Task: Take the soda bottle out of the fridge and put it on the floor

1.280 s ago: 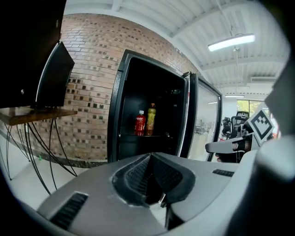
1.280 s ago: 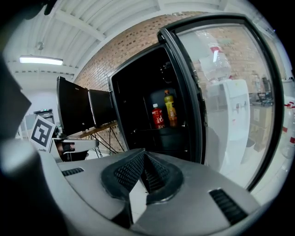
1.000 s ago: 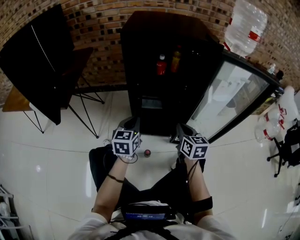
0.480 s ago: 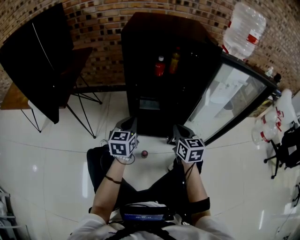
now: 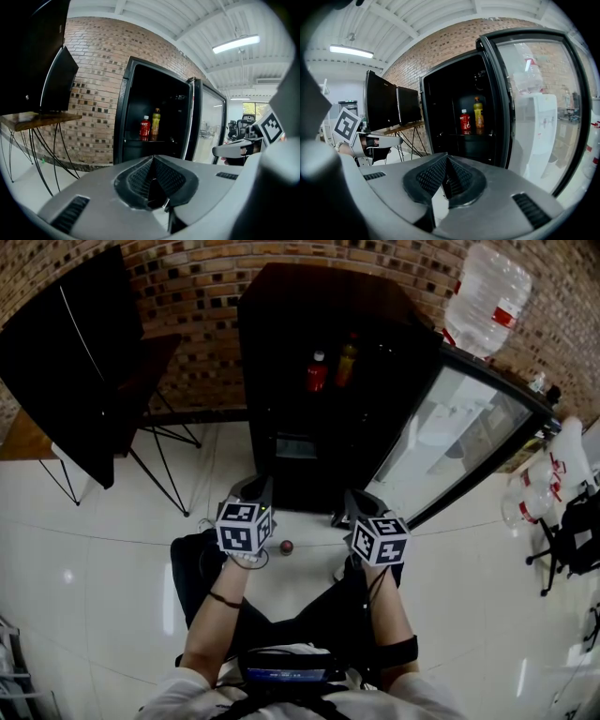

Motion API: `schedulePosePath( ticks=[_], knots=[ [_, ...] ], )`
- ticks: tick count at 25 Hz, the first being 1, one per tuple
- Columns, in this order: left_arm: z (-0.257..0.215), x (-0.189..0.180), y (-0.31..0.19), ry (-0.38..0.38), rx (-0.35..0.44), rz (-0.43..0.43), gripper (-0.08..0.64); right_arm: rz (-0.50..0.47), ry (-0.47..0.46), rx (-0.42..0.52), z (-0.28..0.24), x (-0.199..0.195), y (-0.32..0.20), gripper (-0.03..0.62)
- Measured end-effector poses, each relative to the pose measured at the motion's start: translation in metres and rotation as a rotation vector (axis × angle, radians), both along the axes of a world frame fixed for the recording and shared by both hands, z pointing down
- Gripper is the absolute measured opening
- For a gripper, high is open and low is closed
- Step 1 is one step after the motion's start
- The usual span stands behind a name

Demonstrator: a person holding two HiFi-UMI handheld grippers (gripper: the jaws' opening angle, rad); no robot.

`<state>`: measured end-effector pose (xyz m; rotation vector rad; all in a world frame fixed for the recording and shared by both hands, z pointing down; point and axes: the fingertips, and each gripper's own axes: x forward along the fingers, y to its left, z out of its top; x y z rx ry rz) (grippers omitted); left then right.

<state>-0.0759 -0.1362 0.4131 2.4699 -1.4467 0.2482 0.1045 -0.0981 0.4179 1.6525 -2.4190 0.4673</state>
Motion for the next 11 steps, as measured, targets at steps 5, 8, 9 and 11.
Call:
schedulePosePath(
  ticks=[5, 8, 9, 11],
  knots=[
    [0.0005, 0.0004, -0.0016, -0.003, 0.001, 0.000, 0.002, 0.001, 0.002, 0.001, 0.0002, 0.0003, -0.0011, 0.012],
    [-0.0001, -0.0007, -0.0034, -0.001, 0.001, -0.001, 0.002, 0.002, 0.001, 0.001, 0.0004, 0.0002, -0.0025, 0.012],
    [-0.0006, -0.0011, -0.0044, -0.002, 0.002, 0.000, 0.002, 0.003, 0.000, 0.003, -0.0001, 0.0002, -0.0033, 0.012],
    [-0.0019, -0.0017, -0.0070, -0.002, 0.007, 0.001, 0.002, 0.004, -0.002, 0.008, -0.0014, 0.0003, -0.0055, 0.012]
  ],
)
